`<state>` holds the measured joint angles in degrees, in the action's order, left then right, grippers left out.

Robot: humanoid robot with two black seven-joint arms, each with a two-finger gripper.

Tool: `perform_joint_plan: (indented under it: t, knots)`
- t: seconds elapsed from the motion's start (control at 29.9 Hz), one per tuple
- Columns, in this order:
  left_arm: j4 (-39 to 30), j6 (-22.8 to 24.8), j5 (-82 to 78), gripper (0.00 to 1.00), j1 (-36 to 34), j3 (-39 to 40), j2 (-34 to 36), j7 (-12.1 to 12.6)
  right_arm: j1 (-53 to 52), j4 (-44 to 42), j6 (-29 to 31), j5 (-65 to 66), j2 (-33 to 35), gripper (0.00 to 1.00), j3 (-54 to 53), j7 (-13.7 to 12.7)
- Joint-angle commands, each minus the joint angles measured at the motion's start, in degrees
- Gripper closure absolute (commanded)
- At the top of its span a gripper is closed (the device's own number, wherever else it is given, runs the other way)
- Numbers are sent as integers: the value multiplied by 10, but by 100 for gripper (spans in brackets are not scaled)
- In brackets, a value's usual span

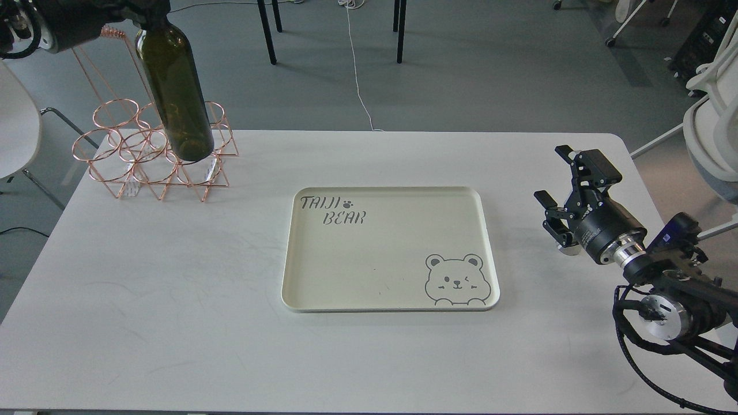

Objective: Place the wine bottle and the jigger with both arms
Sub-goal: 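Lift the bottle and carry it over the copper wine rack, then lower the bottle into the wine rack slot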

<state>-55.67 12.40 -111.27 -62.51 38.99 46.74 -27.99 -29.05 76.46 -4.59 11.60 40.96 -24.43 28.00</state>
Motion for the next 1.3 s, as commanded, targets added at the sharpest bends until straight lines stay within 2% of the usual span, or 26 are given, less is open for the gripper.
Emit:
perform_joint_plan:
  t: [0.0,0.2,0.6,0.94,1.27]
  knots:
    - [17,-10,0,91,-1,-12,-2,0,2,1,0,0,1,2,-1,0]
    - [48,-29,2,91,-2,-22,-14,0,3,1,0,0,0,2,-1,0]
    - [58,-30,3,90,0,-23,-26,0,7,2,0,0,1,2,-2,0]
    - [76,-50,7,89,13,-29,-35,0,11,3,0,0,1,2,-5,0]
    - [96,-87,10,88,66,-30,-58,0,14,3,0,0,1,2,-5,0]
